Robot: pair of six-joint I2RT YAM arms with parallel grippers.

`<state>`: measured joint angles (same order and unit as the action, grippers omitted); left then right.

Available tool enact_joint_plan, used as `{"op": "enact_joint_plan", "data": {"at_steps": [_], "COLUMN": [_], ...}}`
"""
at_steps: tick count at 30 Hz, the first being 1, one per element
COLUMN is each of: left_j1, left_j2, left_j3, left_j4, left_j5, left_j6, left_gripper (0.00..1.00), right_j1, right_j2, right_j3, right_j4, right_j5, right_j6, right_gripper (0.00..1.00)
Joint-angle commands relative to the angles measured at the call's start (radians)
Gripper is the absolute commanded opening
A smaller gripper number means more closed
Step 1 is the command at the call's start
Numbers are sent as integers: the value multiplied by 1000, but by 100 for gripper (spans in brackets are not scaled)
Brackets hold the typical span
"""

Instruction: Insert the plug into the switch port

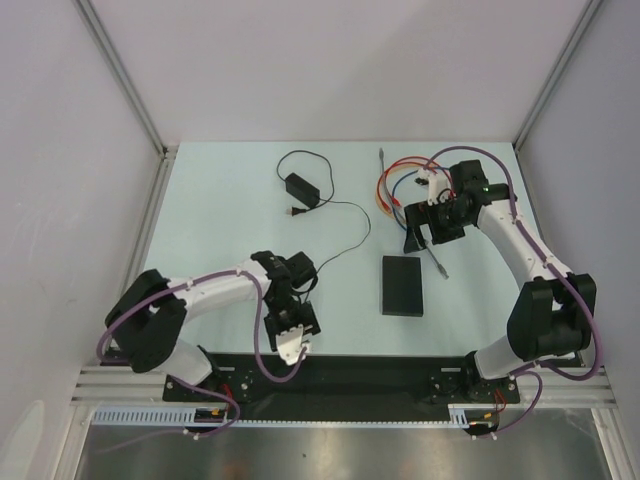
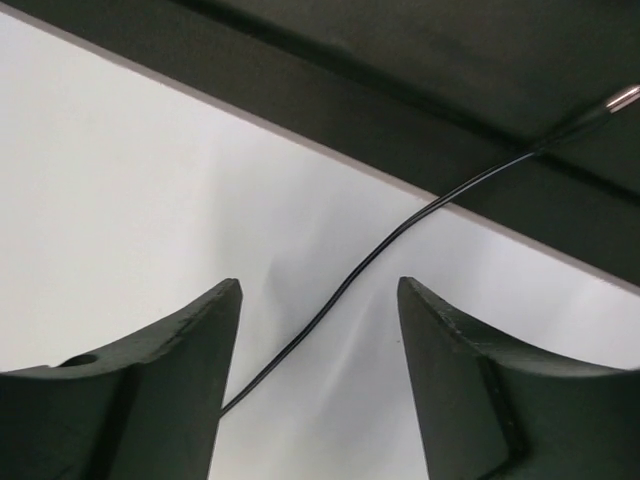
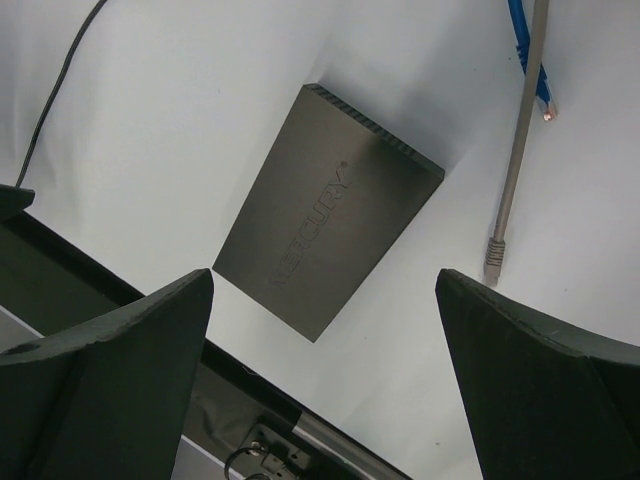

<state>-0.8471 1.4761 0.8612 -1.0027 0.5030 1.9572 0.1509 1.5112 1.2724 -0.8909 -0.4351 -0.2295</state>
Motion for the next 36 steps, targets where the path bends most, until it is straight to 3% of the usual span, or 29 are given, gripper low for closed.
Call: {"op": "enact_joint_plan", "data": {"at_steps": [1,8,13,18,21,25,27,35,36], "left_j1": [-7,-15,-4,103,206,357,433,467,467], "left_j2": [55,157,249,274,323,406,412,320,313], "left_j3": [58,82,159,177,250,380,401,266,260], "left_j4": [9,47,55,145,200,190,170,211,207], "left_j5": [-9,-84,-138,-161,-175,-178,-158,-204,-190], "left_j6": [120,59,-85,-202,-375,-681,-745,-1076,-1102], "left_gripper": [68,52,29,10,0,0,0,1,6], "right_j1": [-22,-54,-70,-82,-96,-102,-102,-103,-103], "right_j2": [-29,-43,-51,-57,-55,-55,-52,-13,-9], "right_j3": [18,18,19,21,15,5,2,-27,-31], "right_j4": [-34,-63,-75,-83,-89,-85,-83,-63,-56], "right_j5": [-14,-10,-7,4,4,-4,-14,-1,7], "right_j6": [-30,-50,-60,-73,-80,-85,-85,-47,-39], "right_gripper": [100,100,100,100,100,100,100,100,100]}}
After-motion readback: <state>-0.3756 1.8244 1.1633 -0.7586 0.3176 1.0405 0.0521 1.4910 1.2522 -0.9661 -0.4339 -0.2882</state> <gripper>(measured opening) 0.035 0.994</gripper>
